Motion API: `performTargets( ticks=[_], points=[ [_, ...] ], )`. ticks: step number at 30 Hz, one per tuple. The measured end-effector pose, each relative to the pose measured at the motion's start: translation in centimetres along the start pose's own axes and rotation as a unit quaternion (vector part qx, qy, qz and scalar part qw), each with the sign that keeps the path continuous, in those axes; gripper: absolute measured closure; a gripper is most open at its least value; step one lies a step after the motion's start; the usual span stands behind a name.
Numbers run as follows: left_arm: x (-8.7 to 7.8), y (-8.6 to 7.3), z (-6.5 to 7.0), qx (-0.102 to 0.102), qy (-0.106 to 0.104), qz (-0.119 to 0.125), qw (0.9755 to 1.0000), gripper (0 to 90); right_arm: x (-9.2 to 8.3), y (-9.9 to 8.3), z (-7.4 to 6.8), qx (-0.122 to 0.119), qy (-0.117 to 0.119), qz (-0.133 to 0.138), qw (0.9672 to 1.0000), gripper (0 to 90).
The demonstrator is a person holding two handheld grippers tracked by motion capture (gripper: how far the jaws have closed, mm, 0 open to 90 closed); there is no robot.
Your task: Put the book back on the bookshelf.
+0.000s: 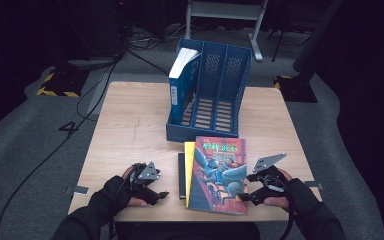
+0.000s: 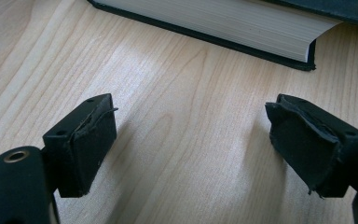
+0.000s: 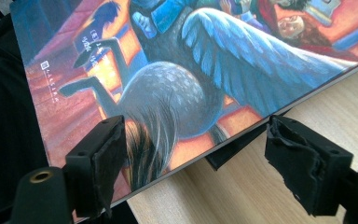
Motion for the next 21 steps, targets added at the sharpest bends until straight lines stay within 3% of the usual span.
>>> performTargets(
  ticks=[5,9,15,17,21],
  points=[
    [0.0,0.0,0.0,-0.002,0.000,-0.002,1.0000,15.0,-0.9,0.4,0.0,-0.007,-0.012,0.029,0.9995,26.9],
    [0.0,0.1,0.1,-0.001,0.001,-0.006,1.0000,15.0,-0.5,0.7,0.5,-0.007,-0.004,0.028,0.9996,26.9],
    [0.0,0.6,0.1,-0.003,0.017,-0.020,0.9996,15.8,0.5,1.4,1.3,-0.008,0.017,0.064,0.9978,35.7],
    [-0.1,0.8,-0.1,-0.004,0.027,-0.019,0.9994,18.5,1.0,2.0,1.8,0.000,0.032,0.095,0.9950,46.7],
    [-0.4,1.3,-0.5,-0.009,0.038,-0.004,0.9992,22.1,2.0,3.0,2.5,-0.004,0.048,0.114,0.9923,60.4]
  ],
)
Point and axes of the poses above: each handheld gripper's, and its own axes: x roughly forward along the jaws, y roughly out of its top, z roughly to its right, the point moved 2 cm from there along x, roughly forward along the jaws, and after that the axes turned 12 degrees about -x, right-handed, at the moved point
